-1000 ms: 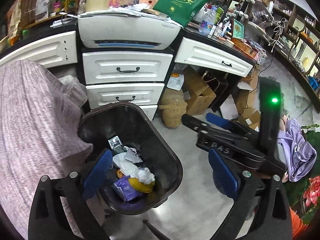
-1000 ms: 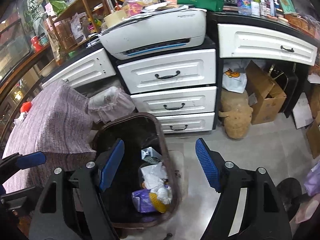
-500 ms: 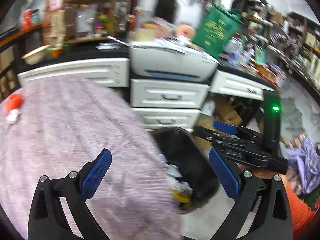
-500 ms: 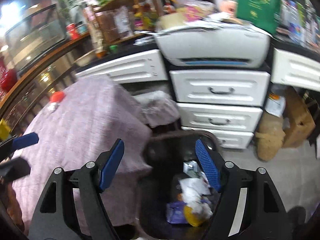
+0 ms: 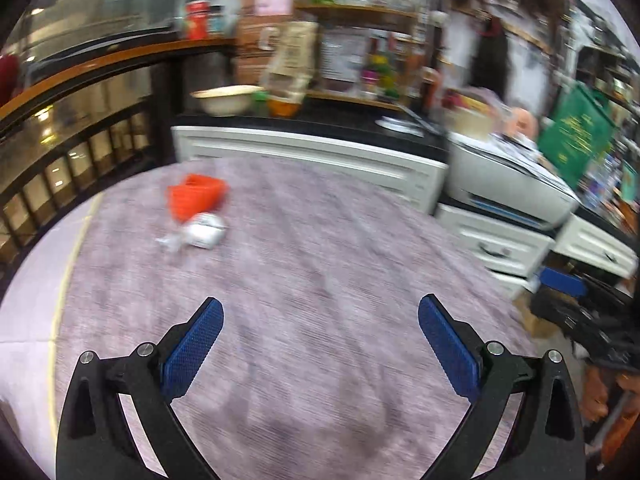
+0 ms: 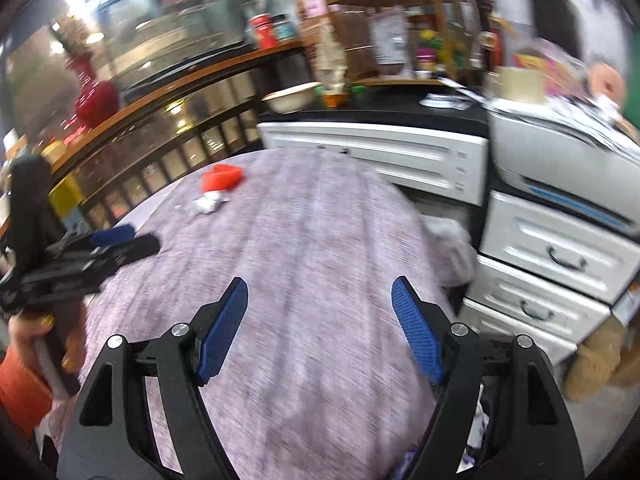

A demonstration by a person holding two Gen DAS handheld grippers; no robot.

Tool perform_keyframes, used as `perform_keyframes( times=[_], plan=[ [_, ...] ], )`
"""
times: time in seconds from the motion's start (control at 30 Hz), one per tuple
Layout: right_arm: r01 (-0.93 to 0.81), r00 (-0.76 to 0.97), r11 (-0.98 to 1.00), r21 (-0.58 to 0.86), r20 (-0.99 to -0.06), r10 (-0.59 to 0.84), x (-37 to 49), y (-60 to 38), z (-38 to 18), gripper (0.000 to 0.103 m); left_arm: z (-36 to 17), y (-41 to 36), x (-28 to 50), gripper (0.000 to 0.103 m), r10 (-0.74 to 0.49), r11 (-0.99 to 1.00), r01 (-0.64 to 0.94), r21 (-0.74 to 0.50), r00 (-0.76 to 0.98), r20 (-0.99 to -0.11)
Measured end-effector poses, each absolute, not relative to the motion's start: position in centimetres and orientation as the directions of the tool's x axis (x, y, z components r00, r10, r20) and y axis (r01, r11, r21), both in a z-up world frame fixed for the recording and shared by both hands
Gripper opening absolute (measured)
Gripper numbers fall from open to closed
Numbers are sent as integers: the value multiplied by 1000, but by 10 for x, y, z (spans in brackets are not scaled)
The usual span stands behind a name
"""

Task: Collect trash
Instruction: 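Bring both tools back over the table toward the white wrapper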

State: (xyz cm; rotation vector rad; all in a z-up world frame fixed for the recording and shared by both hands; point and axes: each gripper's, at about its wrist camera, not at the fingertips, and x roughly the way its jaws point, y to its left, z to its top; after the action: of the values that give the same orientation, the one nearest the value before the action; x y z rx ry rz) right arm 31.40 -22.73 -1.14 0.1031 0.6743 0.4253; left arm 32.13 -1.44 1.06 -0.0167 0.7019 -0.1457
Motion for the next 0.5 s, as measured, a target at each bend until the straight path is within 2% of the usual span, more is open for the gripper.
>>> perform_keyframes(
  times=[0.2,0.5],
  plan=[
    [-436,647,876,207,-604,465,345,-176,-4,74,10,49,370,97,-45,998,3,-64,752,-658],
    [-477,595,857,195,-646,478,413,-127,-7,74,-17,75,432,96,19,1000,-13,14,704,-710]
  ],
)
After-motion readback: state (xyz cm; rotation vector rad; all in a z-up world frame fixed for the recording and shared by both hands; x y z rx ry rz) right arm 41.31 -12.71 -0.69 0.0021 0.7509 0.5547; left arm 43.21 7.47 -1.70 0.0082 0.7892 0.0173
